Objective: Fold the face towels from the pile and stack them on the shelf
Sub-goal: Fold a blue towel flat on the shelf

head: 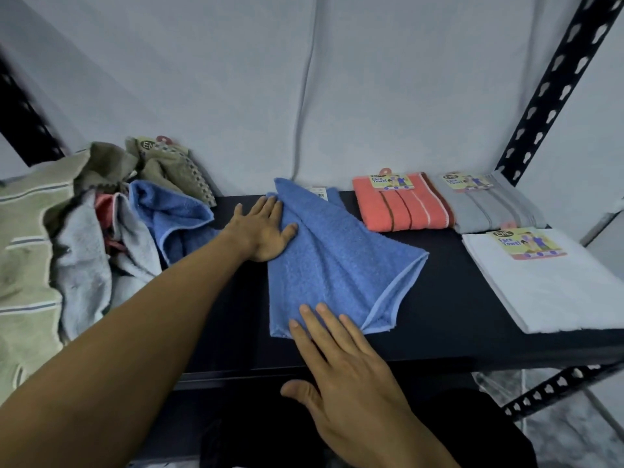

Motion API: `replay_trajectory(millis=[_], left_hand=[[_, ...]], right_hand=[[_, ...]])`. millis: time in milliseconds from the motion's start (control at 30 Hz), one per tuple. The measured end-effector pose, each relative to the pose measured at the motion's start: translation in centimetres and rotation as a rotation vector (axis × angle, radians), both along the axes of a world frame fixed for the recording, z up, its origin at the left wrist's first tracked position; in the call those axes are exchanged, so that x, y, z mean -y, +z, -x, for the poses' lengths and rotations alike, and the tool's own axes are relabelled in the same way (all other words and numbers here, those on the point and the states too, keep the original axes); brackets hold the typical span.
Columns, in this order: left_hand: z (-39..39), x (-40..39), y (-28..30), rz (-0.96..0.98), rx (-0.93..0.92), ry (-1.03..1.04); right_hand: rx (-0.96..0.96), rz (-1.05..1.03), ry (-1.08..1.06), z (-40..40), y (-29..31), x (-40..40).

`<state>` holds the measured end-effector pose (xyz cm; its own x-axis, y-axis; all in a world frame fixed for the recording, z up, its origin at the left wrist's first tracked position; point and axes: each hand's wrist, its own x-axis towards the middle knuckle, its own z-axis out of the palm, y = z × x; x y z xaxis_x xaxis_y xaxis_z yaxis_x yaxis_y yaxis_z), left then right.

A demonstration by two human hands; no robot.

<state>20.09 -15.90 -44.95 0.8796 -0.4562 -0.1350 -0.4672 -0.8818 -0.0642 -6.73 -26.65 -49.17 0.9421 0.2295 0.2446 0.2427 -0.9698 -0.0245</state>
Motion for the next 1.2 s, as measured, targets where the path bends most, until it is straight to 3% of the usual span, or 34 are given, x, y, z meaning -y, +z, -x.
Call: replay_trajectory(millis=[200, 367, 433, 567, 667, 733, 800, 933, 1100, 1200], left_hand=[[0.4, -0.1, 0.1, 0.006, 0.051, -0.015], [2.7, 0.1, 2.2, -0.159, 0.332, -0.082], [5.0, -0.5, 3.1, -0.052, 0.373, -0.118], [11.5, -3.5, 2.5, 0.396, 0.278, -0.181], [15.5, -6.1, 0.2, 0.469, 0.273, -0.244], [16.9, -7.3, -0.9, 0.506, 0.243, -0.232], [17.7, -7.8, -1.6, 0.525, 0.220, -0.201], [18.5, -7.7, -2.2, 0.582, 0.180, -0.114], [19.2, -7.4, -2.1, 0.626, 0.131, -0.038], [19.3, -7.4, -1.7, 0.611, 0.117, -0.031]], right_hand=[[0.039, 0.009, 0.007, 0.4, 0.0, 0.2], [0.040, 0.000, 0.016, 0.4, -0.3, 0.2], [0.055, 0.003, 0.019, 0.3, -0.3, 0.2], [0.078, -0.055, 0.046, 0.3, 0.4, 0.4], [0.163, -0.455, 0.083, 0.1, 1.6, 1.8], [0.303, -0.607, -0.053, -0.4, 2.9, 3.9], [0.391, -0.628, -0.315, -1.5, 4.3, 6.3], [0.039, -0.542, -0.798, -5.0, 5.6, 10.6], [-0.152, -0.551, -0.897, -7.2, 6.1, 11.9], [-0.156, -0.610, -0.896, -7.2, 6.7, 11.6]])
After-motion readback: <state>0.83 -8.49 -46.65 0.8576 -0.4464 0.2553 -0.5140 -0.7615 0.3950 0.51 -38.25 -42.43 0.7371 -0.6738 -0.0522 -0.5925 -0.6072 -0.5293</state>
